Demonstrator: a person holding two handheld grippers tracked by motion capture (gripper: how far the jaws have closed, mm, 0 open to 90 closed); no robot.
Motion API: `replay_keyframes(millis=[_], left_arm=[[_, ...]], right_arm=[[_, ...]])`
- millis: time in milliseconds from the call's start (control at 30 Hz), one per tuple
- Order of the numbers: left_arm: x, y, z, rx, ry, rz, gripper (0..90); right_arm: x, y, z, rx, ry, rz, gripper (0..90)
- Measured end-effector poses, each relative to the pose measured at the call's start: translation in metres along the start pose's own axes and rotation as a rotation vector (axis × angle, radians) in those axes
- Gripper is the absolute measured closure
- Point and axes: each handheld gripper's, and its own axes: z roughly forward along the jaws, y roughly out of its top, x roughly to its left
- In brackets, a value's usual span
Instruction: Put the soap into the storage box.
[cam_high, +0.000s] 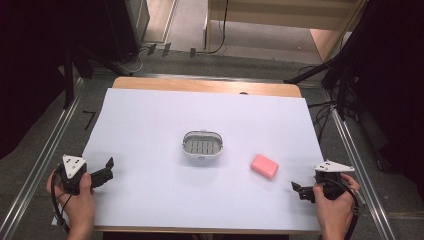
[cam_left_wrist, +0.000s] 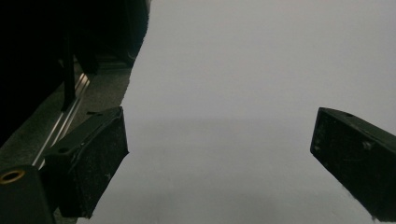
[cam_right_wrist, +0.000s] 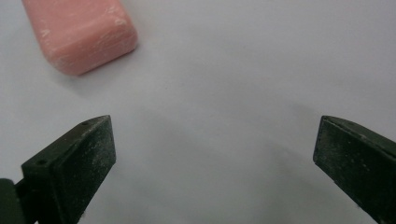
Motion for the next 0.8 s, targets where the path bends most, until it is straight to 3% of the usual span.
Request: replay_keyframes(millis=[100, 133, 167, 200, 233, 333, 700, 800], left_arm=[[-0.001, 0.0, 0.0, -0.001, 0.001, 0.012, 5.9], [-0.001, 0.0, 0.0, -0.001, 0.002, 0.013, 5.9], [-0.001, 0.0, 0.0, -0.002, 0.002, 0.014, 5.9], [-0.001, 0.0, 0.0, -0.001, 0.001, 0.014, 5.9], [-0.001, 0.0, 0.0, -0.001, 0.0, 0.014, 6.0], [-0.001, 0.0, 0.0, 0.0, -0.004, 0.012, 6.2], [-0.003, 0.0, 0.001, 0.006, 0.004, 0.04, 6.5], [-0.004, 0.0, 0.001, 0.01, 0.006, 0.047, 6.5]], right_arm=[[0.004, 0.012, 0.004, 0.091, 0.038, -0.071, 0.0], [0.004, 0.012, 0.004, 0.091, 0.038, -0.071, 0.0], [0.007, 0.019, 0.007, 0.139, 0.045, -0.101, 0.0], [0.007, 0.019, 0.007, 0.139, 0.045, -0.101, 0.0], [0.01, 0.025, 0.009, 0.173, 0.045, -0.135, 0.0], [0.013, 0.033, 0.013, 0.207, 0.05, -0.173, 0.0], [0.024, 0.053, 0.027, 0.301, 0.059, -0.229, 0.0], [0.03, 0.06, 0.031, 0.328, 0.058, -0.268, 0.0]])
